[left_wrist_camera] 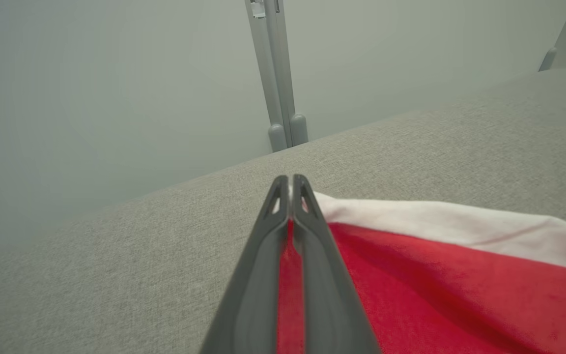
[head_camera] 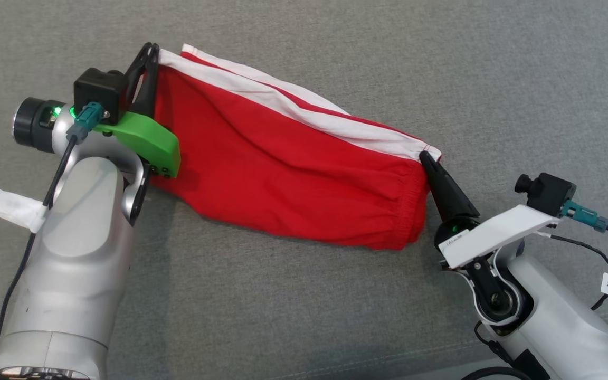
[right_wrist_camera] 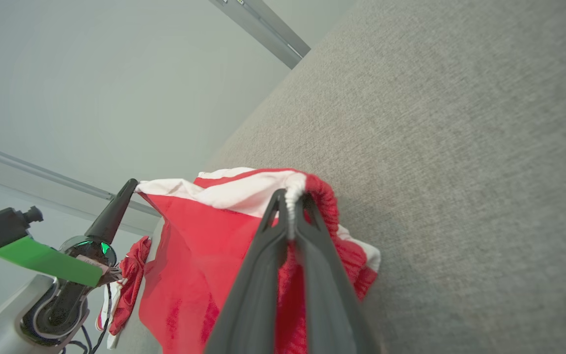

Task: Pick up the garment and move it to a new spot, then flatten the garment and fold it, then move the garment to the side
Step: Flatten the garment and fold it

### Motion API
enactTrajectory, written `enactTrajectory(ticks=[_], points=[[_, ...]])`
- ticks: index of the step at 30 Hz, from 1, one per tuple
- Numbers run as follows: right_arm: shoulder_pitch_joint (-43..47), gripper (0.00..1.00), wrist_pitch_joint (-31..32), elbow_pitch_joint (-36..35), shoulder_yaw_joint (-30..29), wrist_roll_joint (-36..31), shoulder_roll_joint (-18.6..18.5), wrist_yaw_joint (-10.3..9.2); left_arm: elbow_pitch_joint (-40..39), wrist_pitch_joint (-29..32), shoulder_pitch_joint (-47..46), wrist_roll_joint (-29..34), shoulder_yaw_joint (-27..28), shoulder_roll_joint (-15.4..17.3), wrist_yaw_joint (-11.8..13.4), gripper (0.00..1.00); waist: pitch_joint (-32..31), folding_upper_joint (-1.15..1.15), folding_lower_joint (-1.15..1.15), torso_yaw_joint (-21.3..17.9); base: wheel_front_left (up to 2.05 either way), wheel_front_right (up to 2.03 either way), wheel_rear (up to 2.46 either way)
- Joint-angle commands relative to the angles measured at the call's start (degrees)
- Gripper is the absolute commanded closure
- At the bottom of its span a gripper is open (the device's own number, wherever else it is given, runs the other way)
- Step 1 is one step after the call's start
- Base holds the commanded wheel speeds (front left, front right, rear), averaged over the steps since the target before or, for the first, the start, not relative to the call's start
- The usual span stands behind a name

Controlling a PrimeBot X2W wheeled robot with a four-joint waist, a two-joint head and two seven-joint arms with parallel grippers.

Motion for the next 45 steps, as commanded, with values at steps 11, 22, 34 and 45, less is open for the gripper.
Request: enactTrajectory(ticks=[11,22,34,45], points=[[-1.7,1.0,-0.1,2.1,-0.6,-4.6,3.1,-0.02,6.4,0.0,-5.5,2.0,0.3,0.4,1.5,1.0,4.3,0.0,0.0,-4.6,0.0,0.0,0.0],[-0.1,0.0,-0.1,2.4,-5.6,-12.5,4.0,-0.01,5.2,0.0,-2.6,-0.4,2.8,-1.6,1.8,0.0,1.7,0.0,0.0,-4.0,0.0,0.0,0.0],[6.0,0.0,-0.1,4.4,-24.3,-36.3,7.8,-0.01,8.4,0.0,5.1,-3.2,6.2,-2.3,0.7,0.0,-2.5,0.0,0.0,-2.4,0.0,0.0,0.0],[8.8,0.0,-0.1,0.0,-38.4,-56.8,13.7,-0.02,15.5,0.0,6.4,-5.3,7.1,-3.0,0.1,0.0,-3.7,0.0,0.0,-2.1,0.0,0.0,0.0]])
